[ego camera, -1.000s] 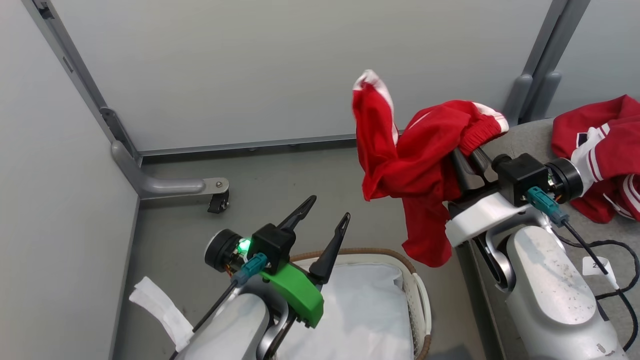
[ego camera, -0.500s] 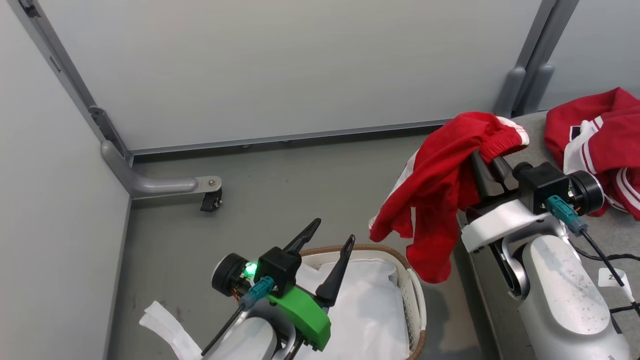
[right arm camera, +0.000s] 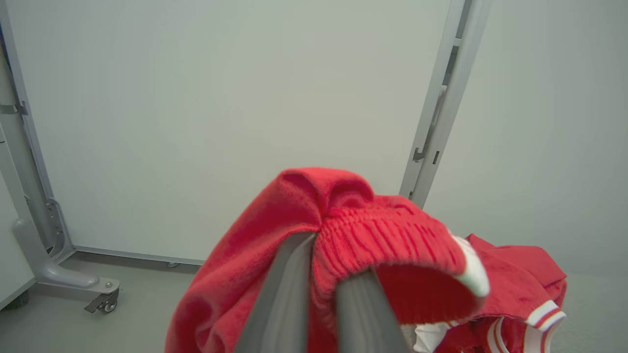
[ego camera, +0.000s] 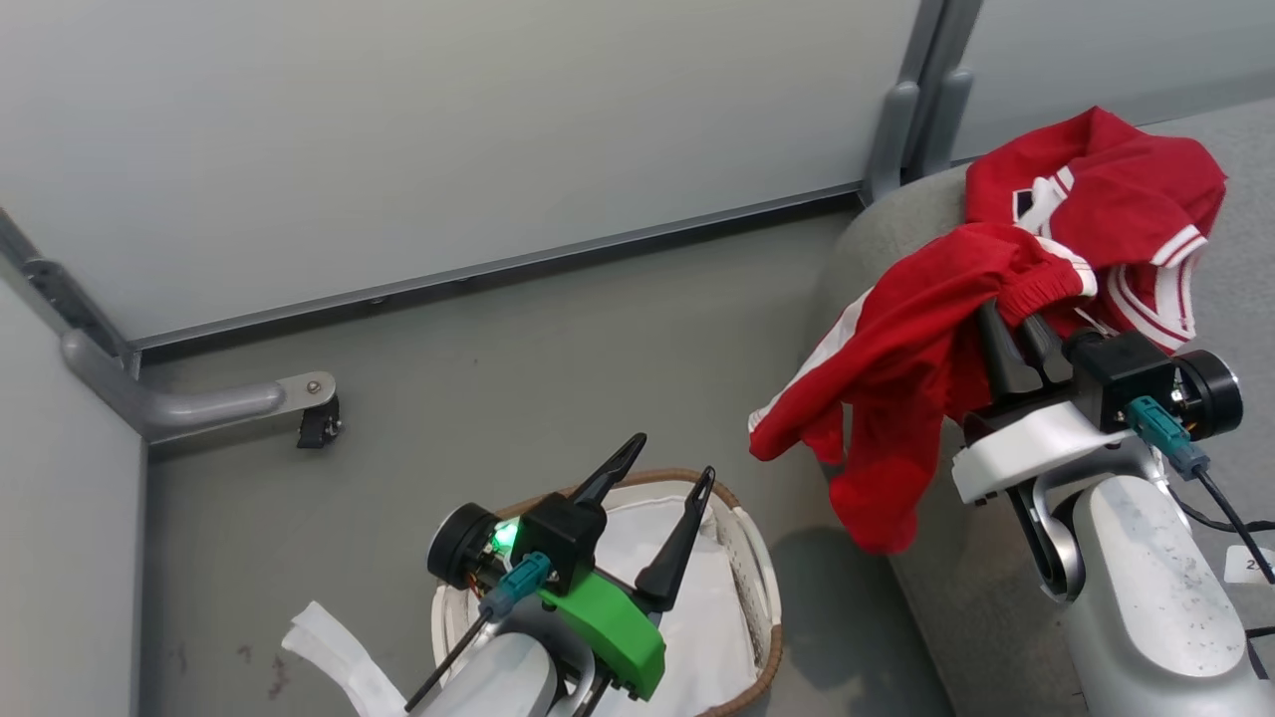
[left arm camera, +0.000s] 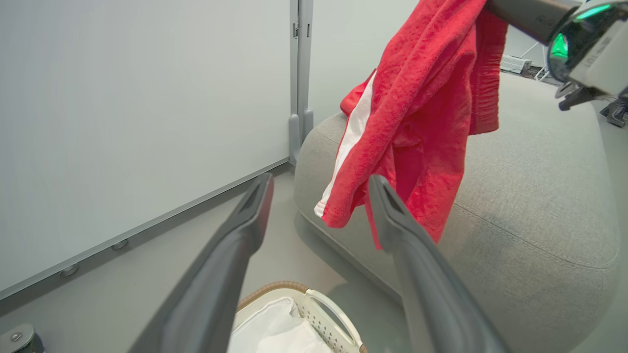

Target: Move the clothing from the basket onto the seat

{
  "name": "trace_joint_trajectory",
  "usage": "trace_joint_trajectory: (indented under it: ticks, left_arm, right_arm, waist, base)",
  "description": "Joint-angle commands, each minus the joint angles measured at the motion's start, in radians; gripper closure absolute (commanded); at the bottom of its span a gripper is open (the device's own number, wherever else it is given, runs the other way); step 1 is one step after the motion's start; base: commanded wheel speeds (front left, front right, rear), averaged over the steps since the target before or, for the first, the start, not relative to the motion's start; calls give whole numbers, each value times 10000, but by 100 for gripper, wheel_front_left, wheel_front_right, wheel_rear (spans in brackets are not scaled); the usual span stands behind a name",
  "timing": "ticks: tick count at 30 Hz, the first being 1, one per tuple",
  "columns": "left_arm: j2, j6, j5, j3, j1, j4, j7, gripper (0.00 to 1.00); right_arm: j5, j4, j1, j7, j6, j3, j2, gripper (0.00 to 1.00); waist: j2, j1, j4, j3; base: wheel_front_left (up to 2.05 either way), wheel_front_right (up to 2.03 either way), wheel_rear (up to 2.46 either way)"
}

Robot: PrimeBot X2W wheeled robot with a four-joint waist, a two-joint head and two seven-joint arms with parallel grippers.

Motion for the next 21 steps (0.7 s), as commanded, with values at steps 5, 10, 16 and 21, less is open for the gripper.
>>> trace_joint_trajectory:
  ticks: [5, 10, 16, 21]
  left_arm:
    - [19, -33, 115, -76, -42, -85, 1, 0]
    - [21, -31, 170, -185, -134, -129, 0, 0]
    - [21, -31, 246, -278, -185, -130, 0, 0]
    - [21, -32, 256, -334, -266, -101, 1, 0]
  right_arm:
    - [-20, -91, 118, -51, -15, -138, -49, 100]
    - [-6, -139, 119, -49, -15, -281, -72, 100]
    - [-109, -226, 167, -49, -15, -585, -57, 100]
    - [-246, -302, -208, -49, -15, -826, -36, 100]
  waist:
    - [-1, 0, -1140, 348]
    - [-1, 0, -1472, 476]
    - [-1, 0, -1494, 614]
    - [-1, 0, -1314, 812]
  base:
    - [0, 0, 0]
    - [0, 0, 0]
    - [0, 0, 0]
    - [0, 0, 0]
